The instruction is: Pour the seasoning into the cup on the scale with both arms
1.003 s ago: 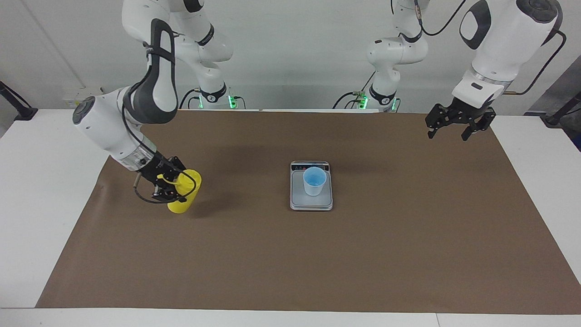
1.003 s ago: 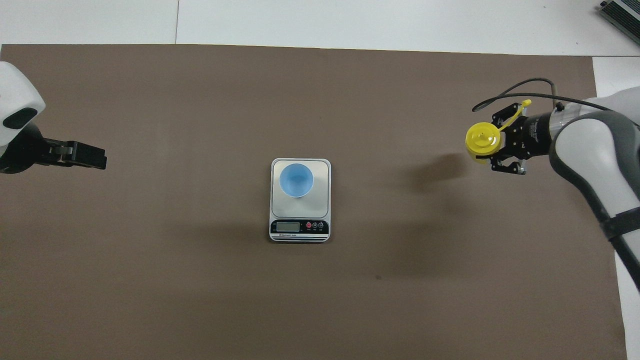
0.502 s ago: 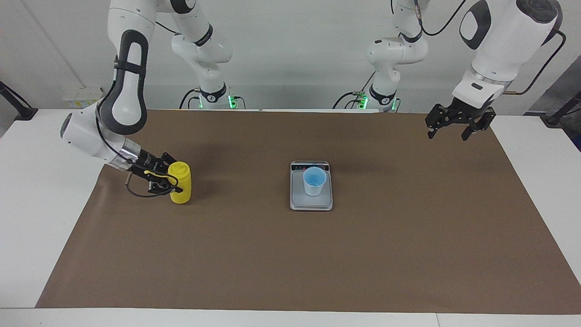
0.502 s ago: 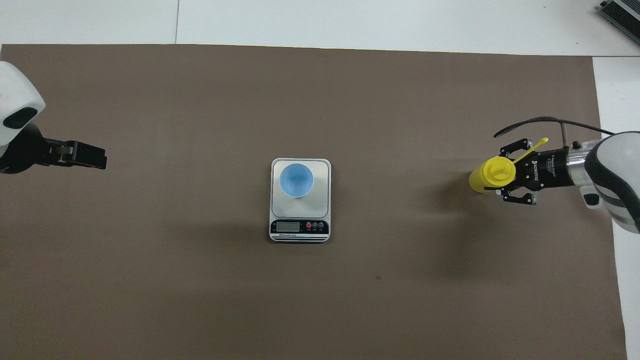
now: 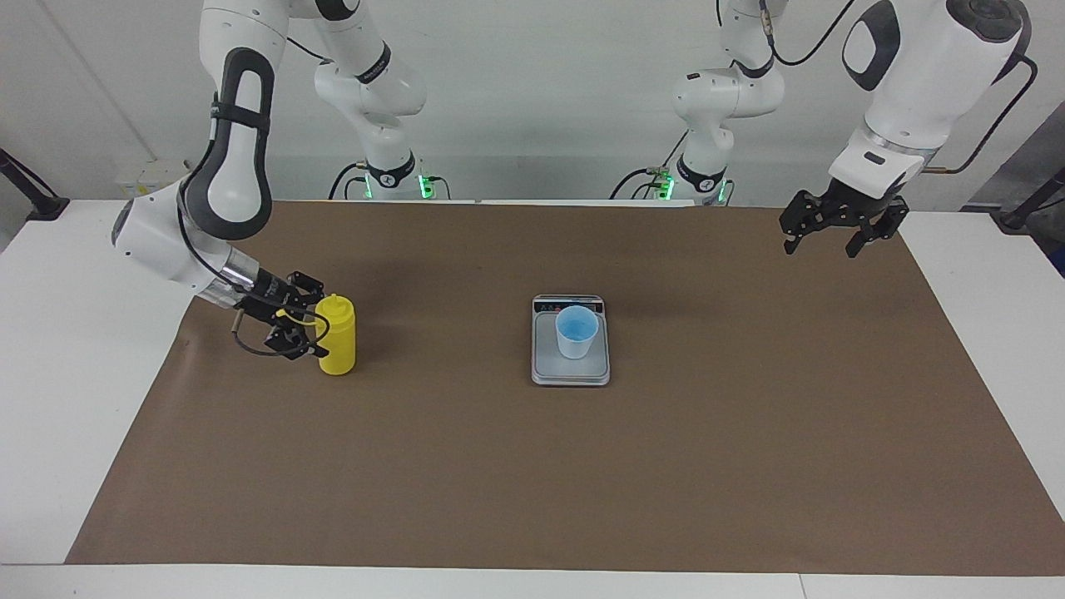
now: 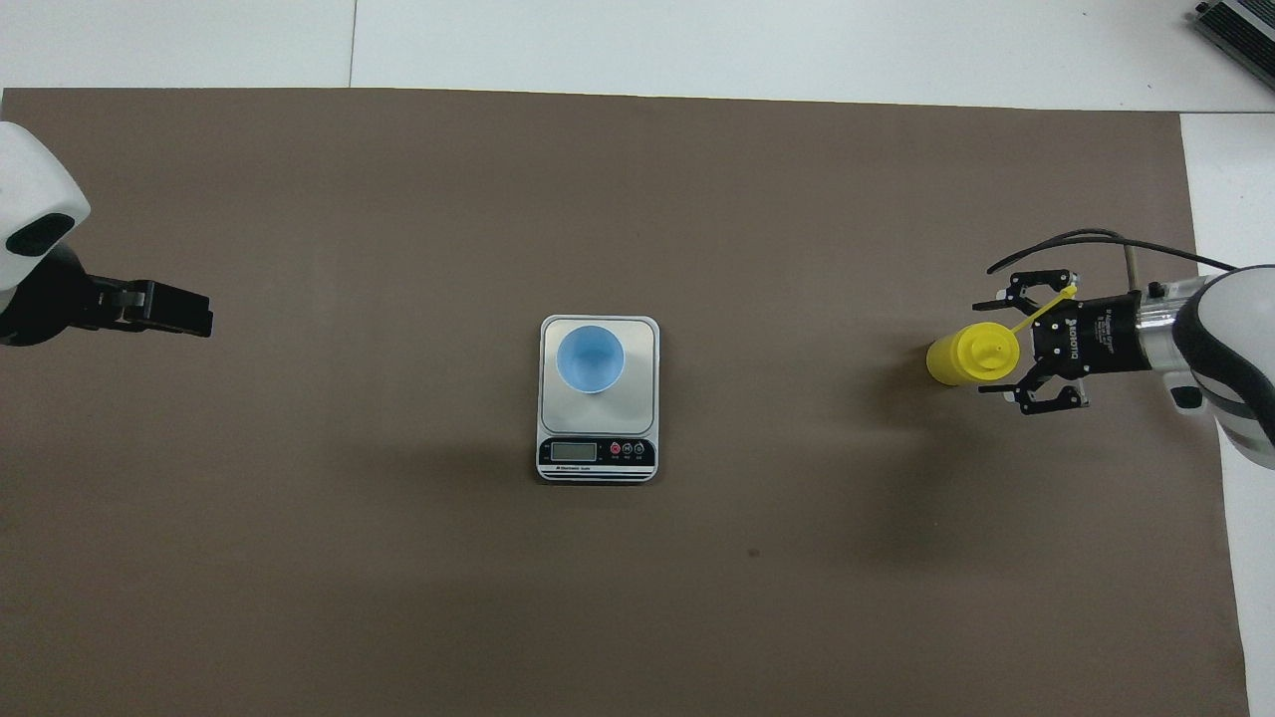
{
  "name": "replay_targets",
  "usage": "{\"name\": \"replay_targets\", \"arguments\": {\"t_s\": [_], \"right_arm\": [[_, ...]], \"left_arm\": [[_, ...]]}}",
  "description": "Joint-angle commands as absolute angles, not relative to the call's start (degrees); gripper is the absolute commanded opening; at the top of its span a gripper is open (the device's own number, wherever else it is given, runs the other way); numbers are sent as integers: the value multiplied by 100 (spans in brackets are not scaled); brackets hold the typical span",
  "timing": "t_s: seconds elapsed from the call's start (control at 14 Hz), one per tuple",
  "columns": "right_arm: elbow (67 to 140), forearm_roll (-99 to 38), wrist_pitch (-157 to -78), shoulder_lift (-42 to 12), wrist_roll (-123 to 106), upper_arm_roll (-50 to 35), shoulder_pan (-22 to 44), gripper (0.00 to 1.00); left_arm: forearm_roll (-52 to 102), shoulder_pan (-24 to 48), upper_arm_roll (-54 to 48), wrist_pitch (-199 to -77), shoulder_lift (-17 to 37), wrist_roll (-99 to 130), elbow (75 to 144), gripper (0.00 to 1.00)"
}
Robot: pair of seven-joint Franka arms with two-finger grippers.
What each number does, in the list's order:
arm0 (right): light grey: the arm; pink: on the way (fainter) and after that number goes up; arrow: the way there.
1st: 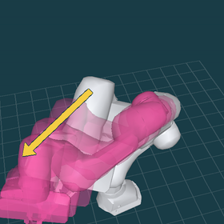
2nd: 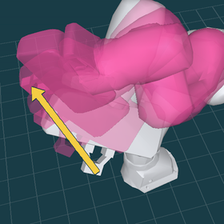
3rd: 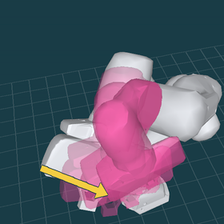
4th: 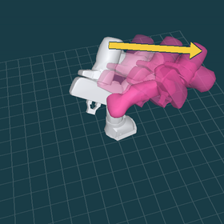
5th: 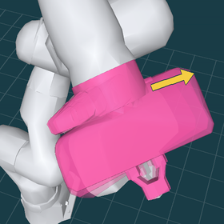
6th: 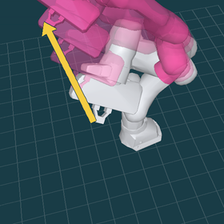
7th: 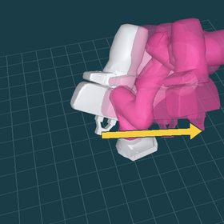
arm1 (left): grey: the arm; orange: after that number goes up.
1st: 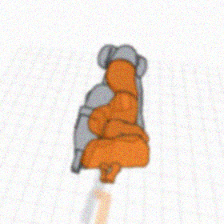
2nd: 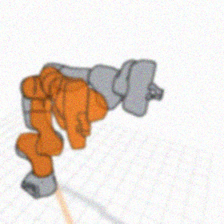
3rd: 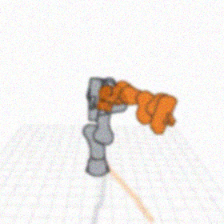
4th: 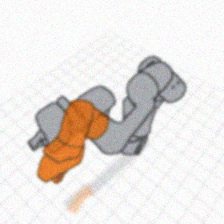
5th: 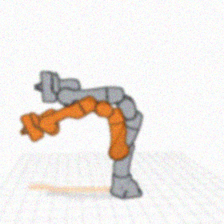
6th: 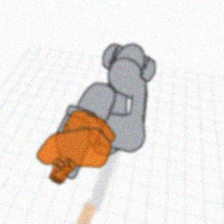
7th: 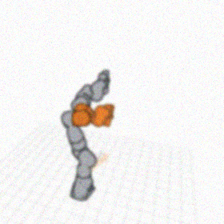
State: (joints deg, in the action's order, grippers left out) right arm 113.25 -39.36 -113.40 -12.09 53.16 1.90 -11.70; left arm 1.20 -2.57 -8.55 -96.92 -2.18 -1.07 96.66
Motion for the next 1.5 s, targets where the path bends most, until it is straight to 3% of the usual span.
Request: {"name": "replay_targets", "arguments": {"t_s": [0.0,0.21,0.5,0.86,1.07,1.43], "right_arm": [[11373,-3580,-11426,-967,4635,193,-1283,100],[11277,-2656,-11565,-967,4290,211,-1327,100],[11005,-2532,-12110,-958,4017,228,-1327,100],[10354,-1048,-12120,-801,3552,167,-1196,100],[10380,-958,-11945,-441,3070,53,-942,100],[10389,-211,-10891,8,1980,44,-212,100]], "left_arm": [[185,-246,-835,-9817,-325,-44,9826,100],[185,-246,-844,-9817,-325,-44,9826,100],[185,-246,-844,-9817,-325,-44,9826,100],[185,-246,-835,-9817,-325,-44,9826,100],[185,-246,-844,-9817,-325,-44,9826,100],[185,-246,-844,-9817,-325,-44,9826,100]]}}
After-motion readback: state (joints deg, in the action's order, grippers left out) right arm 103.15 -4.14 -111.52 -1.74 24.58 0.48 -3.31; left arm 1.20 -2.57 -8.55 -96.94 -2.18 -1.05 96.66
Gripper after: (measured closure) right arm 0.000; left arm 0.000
